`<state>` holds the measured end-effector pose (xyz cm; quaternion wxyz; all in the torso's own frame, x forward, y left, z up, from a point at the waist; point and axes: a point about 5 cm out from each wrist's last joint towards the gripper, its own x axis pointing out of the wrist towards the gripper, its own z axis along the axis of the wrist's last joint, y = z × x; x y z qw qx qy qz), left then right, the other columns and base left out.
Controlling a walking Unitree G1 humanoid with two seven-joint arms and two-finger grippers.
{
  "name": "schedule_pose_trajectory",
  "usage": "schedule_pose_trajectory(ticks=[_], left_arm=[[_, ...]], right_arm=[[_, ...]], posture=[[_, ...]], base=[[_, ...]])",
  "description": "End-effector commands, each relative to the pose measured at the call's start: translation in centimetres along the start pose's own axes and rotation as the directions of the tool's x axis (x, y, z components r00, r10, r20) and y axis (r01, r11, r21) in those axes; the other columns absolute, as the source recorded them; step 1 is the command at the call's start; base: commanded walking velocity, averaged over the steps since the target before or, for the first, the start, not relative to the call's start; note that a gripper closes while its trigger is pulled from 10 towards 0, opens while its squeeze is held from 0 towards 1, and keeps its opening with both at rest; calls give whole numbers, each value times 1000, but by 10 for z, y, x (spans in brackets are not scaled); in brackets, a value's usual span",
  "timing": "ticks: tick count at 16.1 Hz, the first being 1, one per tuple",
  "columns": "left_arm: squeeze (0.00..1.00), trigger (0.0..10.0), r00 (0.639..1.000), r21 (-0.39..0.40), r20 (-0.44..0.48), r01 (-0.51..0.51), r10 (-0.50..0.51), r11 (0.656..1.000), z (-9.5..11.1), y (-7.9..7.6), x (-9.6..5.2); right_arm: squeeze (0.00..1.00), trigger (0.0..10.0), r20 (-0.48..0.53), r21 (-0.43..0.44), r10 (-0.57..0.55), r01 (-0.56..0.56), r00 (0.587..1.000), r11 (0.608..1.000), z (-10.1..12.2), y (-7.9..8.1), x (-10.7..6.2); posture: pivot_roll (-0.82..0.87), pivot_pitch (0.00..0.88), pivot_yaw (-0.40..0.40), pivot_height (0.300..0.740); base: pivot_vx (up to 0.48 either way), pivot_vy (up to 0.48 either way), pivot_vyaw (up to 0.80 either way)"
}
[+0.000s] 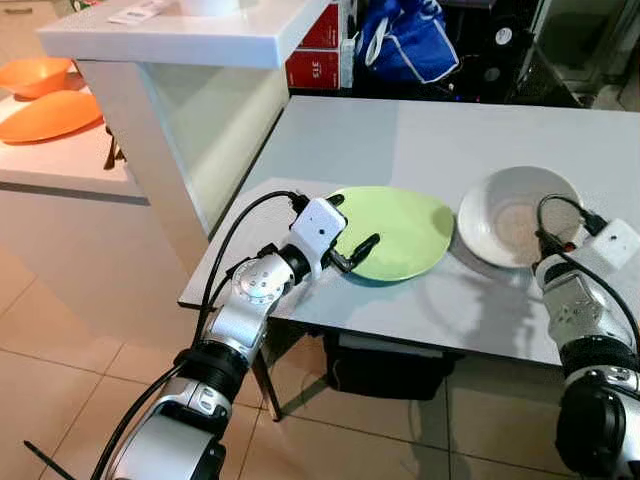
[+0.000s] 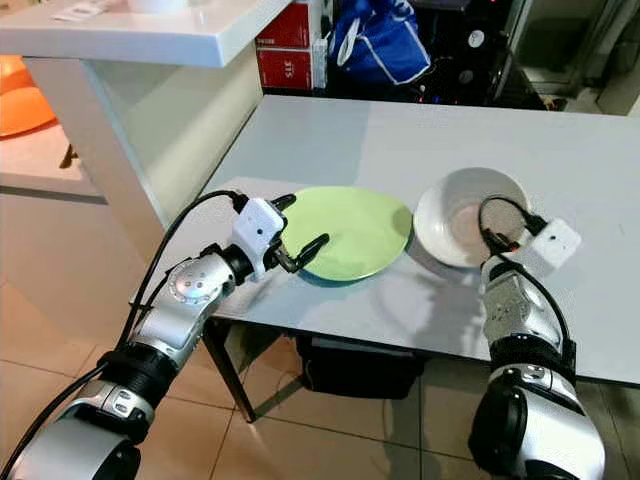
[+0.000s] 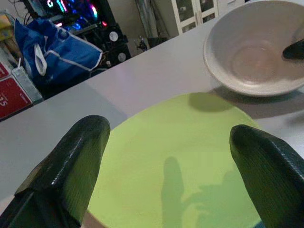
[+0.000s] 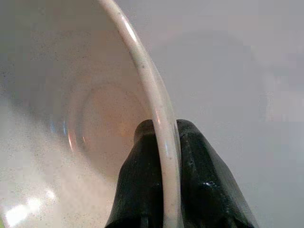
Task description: Setting the table
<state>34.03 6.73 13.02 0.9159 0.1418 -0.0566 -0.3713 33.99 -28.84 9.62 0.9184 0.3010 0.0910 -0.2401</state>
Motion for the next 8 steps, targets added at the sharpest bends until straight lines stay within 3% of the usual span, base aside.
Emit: schedule_pose_trajectory(ticks=[1, 2, 5, 6, 8], left_arm=[[0, 10000, 1000, 5, -15, -6, 6, 1000, -1, 4, -2], [0, 10000, 1000, 5, -16, -6, 6, 1000, -1, 4, -2], [0, 10000, 999, 12, -33, 9, -8, 1000, -3, 5, -6], [0, 10000, 999, 14, -41, 19, -19, 1000, -5, 6, -9], [0, 10000, 997, 28, -69, 44, -42, 999, -8, 8, -17]], right_arm=[[0, 10000, -93, 48, -76, 80, 993, 996, -22, -8, -2], [0, 10000, -93, 55, -85, 90, 992, 994, -23, -9, -3], [0, 10000, -135, 197, -151, 176, 979, 965, -35, -19, -6], [0, 10000, -171, 268, -176, 218, 969, 939, -46, -24, -9], [0, 10000, -228, 298, -231, 294, 946, 908, -69, -38, -18]], posture=[[-63, 0, 87, 740], [-63, 0, 87, 740], [-48, 0, 108, 740], [-32, 0, 124, 740], [-7, 0, 151, 740]], base=[[0, 0, 0], [0, 0, 0], [0, 0, 0], [0, 0, 0], [0, 0, 0]])
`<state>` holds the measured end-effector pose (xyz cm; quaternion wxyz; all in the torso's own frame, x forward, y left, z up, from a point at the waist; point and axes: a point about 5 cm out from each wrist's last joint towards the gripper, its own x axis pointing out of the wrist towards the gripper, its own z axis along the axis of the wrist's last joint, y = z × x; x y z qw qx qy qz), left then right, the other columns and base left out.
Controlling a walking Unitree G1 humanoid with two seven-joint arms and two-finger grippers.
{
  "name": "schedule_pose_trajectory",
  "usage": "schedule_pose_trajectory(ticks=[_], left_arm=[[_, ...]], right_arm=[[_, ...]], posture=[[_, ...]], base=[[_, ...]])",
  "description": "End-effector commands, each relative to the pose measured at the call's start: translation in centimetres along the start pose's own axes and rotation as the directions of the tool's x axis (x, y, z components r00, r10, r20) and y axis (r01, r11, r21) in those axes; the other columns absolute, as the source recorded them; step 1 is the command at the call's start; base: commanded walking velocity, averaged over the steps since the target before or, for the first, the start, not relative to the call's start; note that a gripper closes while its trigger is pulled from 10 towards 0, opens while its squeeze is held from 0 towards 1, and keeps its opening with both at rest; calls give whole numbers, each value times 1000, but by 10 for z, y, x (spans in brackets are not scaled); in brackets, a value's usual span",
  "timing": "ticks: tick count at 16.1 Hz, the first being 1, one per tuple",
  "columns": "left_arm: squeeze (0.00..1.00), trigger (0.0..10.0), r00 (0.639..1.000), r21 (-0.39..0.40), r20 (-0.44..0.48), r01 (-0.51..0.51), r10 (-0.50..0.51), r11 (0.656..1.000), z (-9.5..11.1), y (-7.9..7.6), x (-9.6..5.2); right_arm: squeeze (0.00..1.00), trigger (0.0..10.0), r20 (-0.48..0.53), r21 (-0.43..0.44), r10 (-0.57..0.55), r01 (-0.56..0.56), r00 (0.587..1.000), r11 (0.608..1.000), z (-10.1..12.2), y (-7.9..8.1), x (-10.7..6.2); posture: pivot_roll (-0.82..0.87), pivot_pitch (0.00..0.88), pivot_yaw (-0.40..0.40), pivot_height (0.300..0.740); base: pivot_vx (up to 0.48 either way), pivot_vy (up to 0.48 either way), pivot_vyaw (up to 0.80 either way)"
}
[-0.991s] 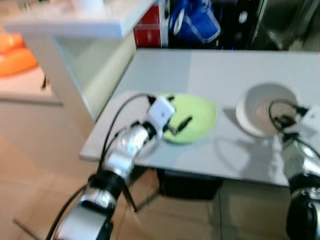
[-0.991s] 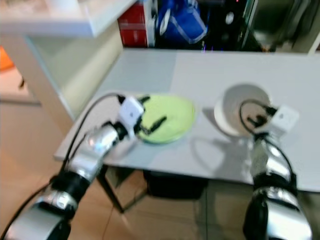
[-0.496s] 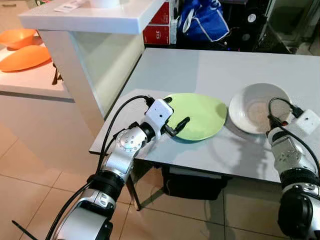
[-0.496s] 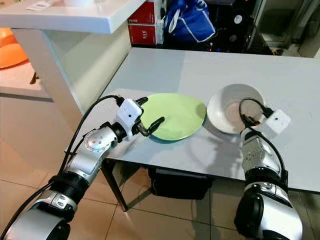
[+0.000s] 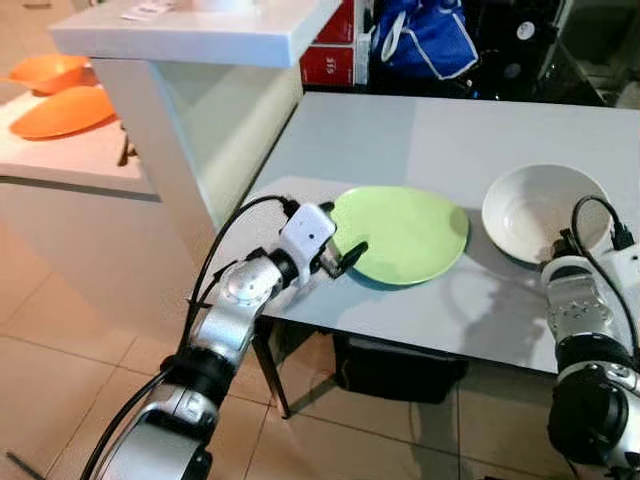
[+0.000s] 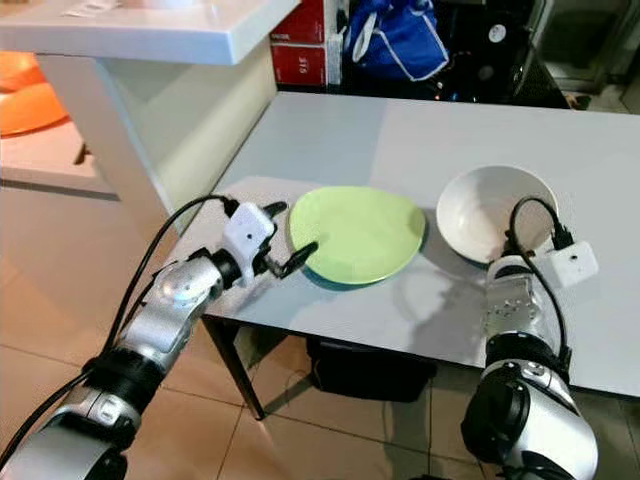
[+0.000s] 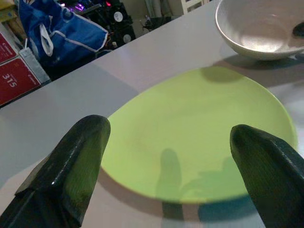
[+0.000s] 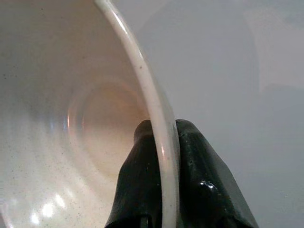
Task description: Setting the table
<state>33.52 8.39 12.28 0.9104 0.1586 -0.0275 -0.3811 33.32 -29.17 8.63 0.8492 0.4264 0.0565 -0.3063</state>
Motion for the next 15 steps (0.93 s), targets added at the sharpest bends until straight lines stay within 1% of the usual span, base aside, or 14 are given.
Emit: schedule_pose_trajectory(ticks=[1, 2, 3, 5, 7, 8, 9, 12, 14, 15], left_arm=[[0, 10000, 1000, 23, -11, 13, -13, 1000, 1, 3, -4], [0, 10000, 1000, 22, -23, 14, -13, 1000, -1, 7, -7], [0, 10000, 999, 26, -32, 14, -14, 1000, -1, 10, -8], [0, 10000, 999, 27, -44, 24, -23, 999, -2, 10, -9], [0, 10000, 998, 31, -55, 45, -43, 999, -3, 8, -11], [0, 10000, 997, 33, -58, 49, -47, 998, -3, 7, -12], [0, 10000, 997, 36, -59, 51, -49, 998, -2, 8, -12], [0, 10000, 997, 38, -59, 49, -47, 998, -2, 9, -13], [0, 10000, 997, 38, -62, 49, -46, 998, -2, 7, -14], [0, 10000, 997, 37, -62, 49, -47, 998, -2, 6, -14]], right_arm=[[0, 10000, -199, 4, -197, 202, 960, 979, -55, -49, -15], [0, 10000, -232, 15, -239, 249, 943, 968, -66, -62, -22], [0, 10000, -258, -6, -266, 273, 929, 962, -76, -71, -27], [0, 10000, -271, -45, -305, 304, 913, 952, -84, -80, -32], [0, 10000, -267, -120, -354, 333, 897, 935, -90, -92, -38], [0, 10000, -271, -144, -362, 334, 892, 931, -92, -97, -41], [0, 10000, -264, -166, -364, 330, 893, 929, -92, -99, -42], [0, 10000, -254, -210, -347, 299, 903, 931, -92, -95, -41], [0, 10000, -248, -247, -327, 266, 912, 932, -93, -90, -39], [0, 6078, -243, -256, -320, 258, 916, 931, -92, -89, -39]], posture=[[-7, 0, 151, 740], [-1, 0, 161, 740], [-3, 0, 168, 740], [-6, 0, 179, 740], [-4, 0, 189, 740], [-1, 0, 189, 740], [1, 0, 187, 740], [-4, 0, 183, 740], [-7, 0, 179, 740], [-8, 0, 176, 740]], base=[[0, 0, 0], [0, 0, 0], [0, 0, 0], [0, 0, 0], [0, 0, 0], [0, 0, 0], [0, 0, 0], [0, 0, 0], [0, 0, 0], [0, 0, 0]])
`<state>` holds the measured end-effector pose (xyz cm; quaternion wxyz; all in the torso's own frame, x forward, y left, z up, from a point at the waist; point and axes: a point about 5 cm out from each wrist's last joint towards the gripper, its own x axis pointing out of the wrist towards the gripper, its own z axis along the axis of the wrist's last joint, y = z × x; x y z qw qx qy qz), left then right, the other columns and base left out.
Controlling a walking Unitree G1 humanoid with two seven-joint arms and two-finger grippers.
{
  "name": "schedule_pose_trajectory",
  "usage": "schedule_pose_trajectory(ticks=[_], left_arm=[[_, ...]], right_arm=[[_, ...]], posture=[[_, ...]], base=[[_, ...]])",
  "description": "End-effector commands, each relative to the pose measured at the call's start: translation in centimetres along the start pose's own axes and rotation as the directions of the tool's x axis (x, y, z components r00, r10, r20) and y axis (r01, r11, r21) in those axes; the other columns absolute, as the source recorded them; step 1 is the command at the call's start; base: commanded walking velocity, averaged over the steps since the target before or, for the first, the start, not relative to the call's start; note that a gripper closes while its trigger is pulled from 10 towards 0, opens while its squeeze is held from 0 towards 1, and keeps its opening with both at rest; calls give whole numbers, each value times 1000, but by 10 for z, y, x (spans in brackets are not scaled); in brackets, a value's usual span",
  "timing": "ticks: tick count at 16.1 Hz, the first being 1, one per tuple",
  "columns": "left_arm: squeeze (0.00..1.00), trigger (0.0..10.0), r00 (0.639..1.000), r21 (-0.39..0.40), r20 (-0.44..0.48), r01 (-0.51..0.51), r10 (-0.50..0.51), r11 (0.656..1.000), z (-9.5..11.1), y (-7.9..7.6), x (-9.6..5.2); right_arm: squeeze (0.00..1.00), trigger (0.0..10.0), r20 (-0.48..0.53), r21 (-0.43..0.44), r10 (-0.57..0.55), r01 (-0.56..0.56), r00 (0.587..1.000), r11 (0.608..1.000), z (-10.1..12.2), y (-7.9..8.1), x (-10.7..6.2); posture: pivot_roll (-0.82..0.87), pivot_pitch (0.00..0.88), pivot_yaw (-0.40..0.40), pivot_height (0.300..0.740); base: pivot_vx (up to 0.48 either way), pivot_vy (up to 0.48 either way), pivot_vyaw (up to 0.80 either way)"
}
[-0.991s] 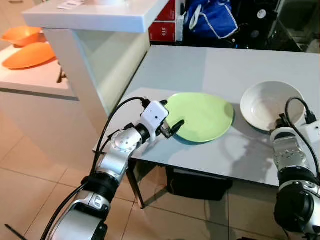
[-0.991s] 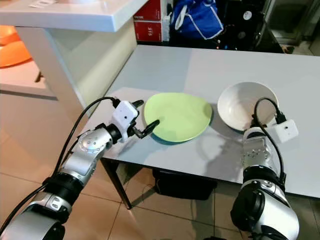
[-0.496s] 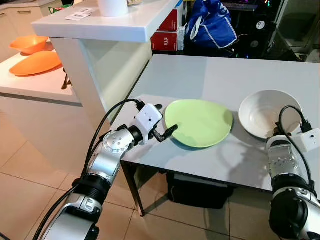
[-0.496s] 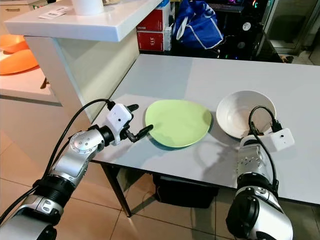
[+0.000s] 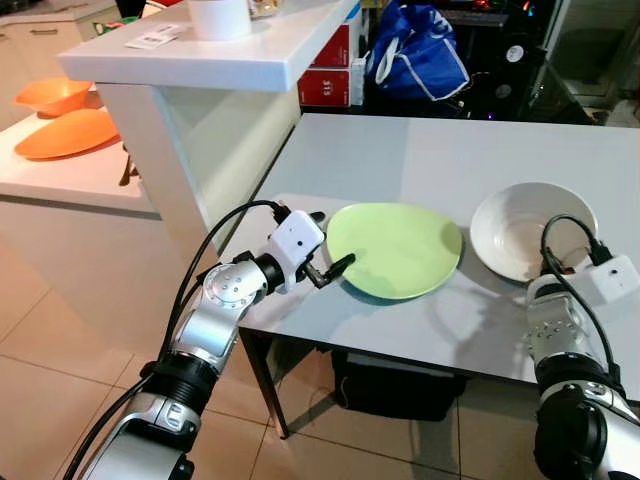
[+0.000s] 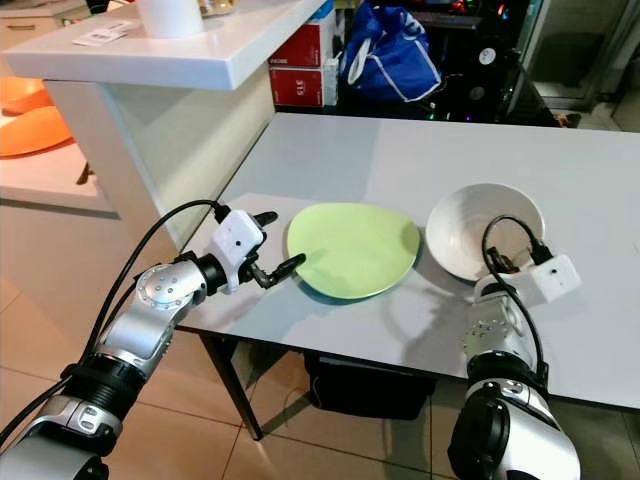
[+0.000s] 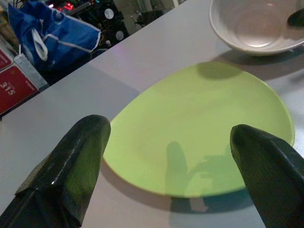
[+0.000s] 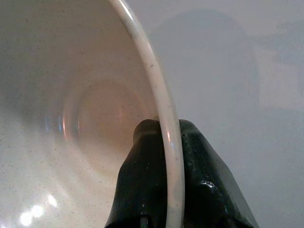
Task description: Setting the table
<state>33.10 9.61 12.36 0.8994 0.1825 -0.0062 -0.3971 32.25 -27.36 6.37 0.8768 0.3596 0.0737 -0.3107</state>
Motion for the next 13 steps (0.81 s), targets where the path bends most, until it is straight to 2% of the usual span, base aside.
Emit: schedule_pose_trajectory(ticks=[1, 13], left_arm=[[0, 10000, 1000, 7, -8, 1, -1, 1000, 0, 0, -2], [0, 10000, 1000, 3, -8, -12, 12, 1000, -1, -5, -1]], right_arm=[[0, 0, -299, -123, -259, 233, 918, 965, -75, -63, -29], [0, 0, -253, -147, -219, 187, 942, 971, -66, -55, -24]], posture=[[-9, 0, 174, 740], [-11, 0, 155, 740]], base=[[0, 0, 0], [0, 0, 0]])
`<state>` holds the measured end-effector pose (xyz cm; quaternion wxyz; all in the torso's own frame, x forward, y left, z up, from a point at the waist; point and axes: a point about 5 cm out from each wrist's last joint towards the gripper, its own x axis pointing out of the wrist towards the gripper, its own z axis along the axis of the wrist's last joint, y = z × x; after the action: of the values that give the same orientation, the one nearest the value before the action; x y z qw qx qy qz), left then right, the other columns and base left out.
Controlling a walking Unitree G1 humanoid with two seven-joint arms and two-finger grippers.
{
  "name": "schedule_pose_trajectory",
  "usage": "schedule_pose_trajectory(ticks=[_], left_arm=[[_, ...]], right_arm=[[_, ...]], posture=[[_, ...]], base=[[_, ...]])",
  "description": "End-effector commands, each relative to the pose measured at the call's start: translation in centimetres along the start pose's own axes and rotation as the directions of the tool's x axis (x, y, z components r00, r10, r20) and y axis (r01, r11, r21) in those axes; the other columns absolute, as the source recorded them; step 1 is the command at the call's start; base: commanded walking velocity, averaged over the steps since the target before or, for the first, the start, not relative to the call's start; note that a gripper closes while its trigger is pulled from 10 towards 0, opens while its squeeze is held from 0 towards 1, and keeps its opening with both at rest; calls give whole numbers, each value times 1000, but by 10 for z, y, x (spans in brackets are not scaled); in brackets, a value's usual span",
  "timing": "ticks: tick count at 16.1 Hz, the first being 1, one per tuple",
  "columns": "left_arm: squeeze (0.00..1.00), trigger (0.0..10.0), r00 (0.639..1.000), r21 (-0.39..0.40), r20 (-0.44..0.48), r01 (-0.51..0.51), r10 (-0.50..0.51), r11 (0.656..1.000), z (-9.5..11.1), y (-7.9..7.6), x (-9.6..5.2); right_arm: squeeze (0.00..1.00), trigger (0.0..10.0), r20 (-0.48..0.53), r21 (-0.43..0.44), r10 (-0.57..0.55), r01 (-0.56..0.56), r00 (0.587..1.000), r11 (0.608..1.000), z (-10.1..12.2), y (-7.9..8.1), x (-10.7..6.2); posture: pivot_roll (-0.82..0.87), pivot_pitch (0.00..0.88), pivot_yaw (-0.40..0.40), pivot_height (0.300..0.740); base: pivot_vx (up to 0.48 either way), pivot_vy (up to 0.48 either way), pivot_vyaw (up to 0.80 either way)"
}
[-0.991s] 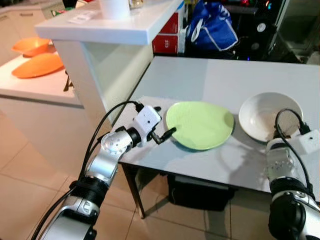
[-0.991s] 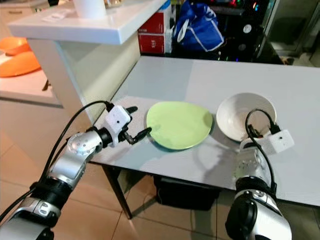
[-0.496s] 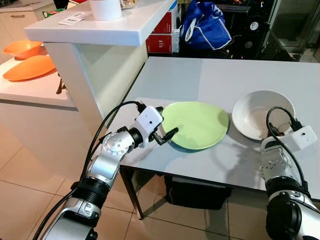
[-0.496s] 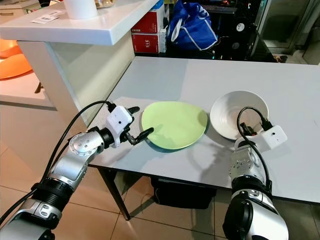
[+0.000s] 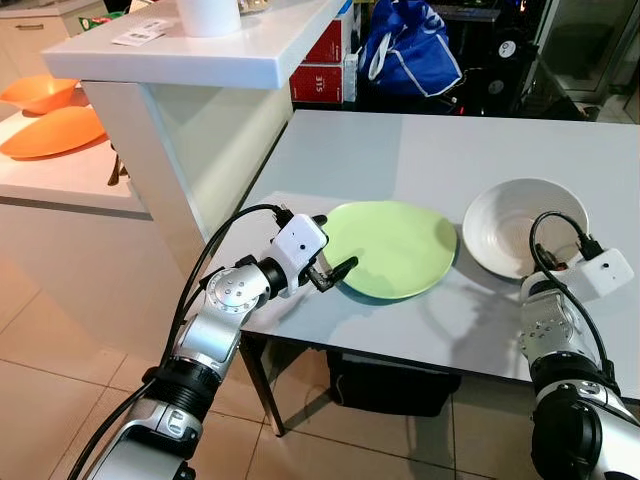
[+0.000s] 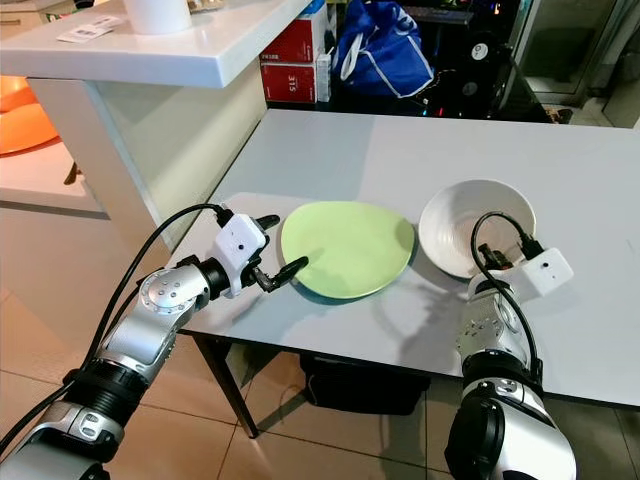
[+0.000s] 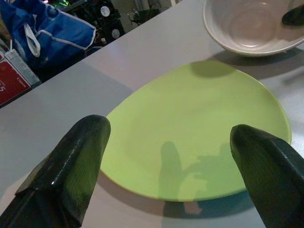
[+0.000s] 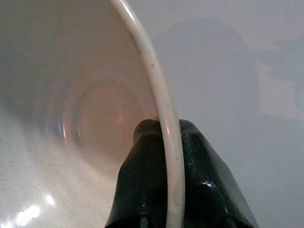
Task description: Setting the table
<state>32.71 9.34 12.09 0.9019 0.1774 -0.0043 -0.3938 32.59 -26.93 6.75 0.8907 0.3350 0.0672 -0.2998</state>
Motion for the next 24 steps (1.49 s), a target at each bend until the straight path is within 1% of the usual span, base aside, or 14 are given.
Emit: schedule_pose_trajectory(ticks=[1, 3, 4, 5, 10, 11, 12, 13, 14, 19, 20, 21, 22, 24], left_arm=[[0, 10000, 1000, 16, -7, -5, 5, 1000, 0, 0, -1], [0, 10000, 1000, 17, -7, -5, 5, 1000, 1, 0, 0], [0, 10000, 1000, 18, -6, -4, 4, 1000, 1, 0, 0], [0, 10000, 1000, 19, -6, -4, 4, 1000, 1, 0, 0], [0, 10000, 1000, 24, -11, -3, 3, 1000, 1, -1, 0], [0, 10000, 1000, 24, -11, -2, 3, 1000, 1, -1, 0], [0, 10000, 1000, 24, -10, -2, 3, 1000, 1, -1, 0], [0, 10000, 1000, 24, -10, -3, 3, 1000, 1, -1, 0], [0, 10000, 1000, 24, -10, -3, 3, 1000, 1, -2, 0], [0, 10000, 1000, 25, -9, -6, 6, 1000, 1, -2, 1], [0, 10000, 1000, 26, -8, -9, 9, 1000, 1, -2, 1], [0, 10000, 1000, 25, -8, -11, 11, 1000, 1, -1, 1], [0, 10000, 1000, 24, -7, -13, 14, 1000, 1, -1, 1], [0, 10000, 1000, 22, -6, -16, 16, 1000, 1, -2, 2]], right_arm=[[0, 0, -282, -97, -226, 207, 932, 974, -67, -56, -26], [0, 0, -292, -115, -221, 195, 931, 974, -66, -55, -25], [941, 8157, -301, -120, -228, 200, 926, 972, -67, -55, -25], [1000, 10000, -299, -128, -229, 199, 926, 972, -67, -55, -25], [1000, 10000, -297, -105, -214, 190, 931, 976, -67, -54, -25], [1000, 10000, -297, -111, -200, 174, 934, 978, -66, -51, -24], [1000, 10000, -298, -141, -205, 169, 932, 975, -66, -51, -24], [537, 10000, -299, -160, -203, 160, 932, 974, -66, -50, -23], [0, 10000, -296, -174, -205, 159, 933, 972, -65, -50, -23], [0, 10000, -271, -209, -196, 141, 943, 968, -60, -45, -20], [0, 10000, -256, -217, -191, 136, 948, 967, -55, -41, -17], [596, 10000, -243, -223, -194, 140, 951, 965, -51, -38, -15], [1000, 10000, -232, -208, -186, 138, 955, 968, -47, -33, -13], [1000, 10000, -221, -214, -178, 130, 959, 968, -44, -29, -11]], posture=[[-13, 0, 156, 740], [-14, 0, 156, 740], [-14, 0, 156, 740], [-14, 0, 157, 740], [-15, 0, 158, 740], [-15, 0, 158, 740], [-15, 0, 159, 740], [-15, 0, 157, 740], [-15, 2, 157, 740], [-17, 2, 153, 740], [-18, 2, 151, 740], [-19, 2, 150, 740], [-20, 2, 147, 740], [-20, 3, 143, 740]], base=[[0, 0, 0], [0, 0, 0], [0, 0, 0], [0, 0, 0], [0, 0, 0], [0, 0, 0], [0, 0, 0], [0, 0, 0], [0, 0, 0], [0, 0, 0], [0, 0, 0], [0, 0, 0], [0, 0, 0], [0, 0, 0]])
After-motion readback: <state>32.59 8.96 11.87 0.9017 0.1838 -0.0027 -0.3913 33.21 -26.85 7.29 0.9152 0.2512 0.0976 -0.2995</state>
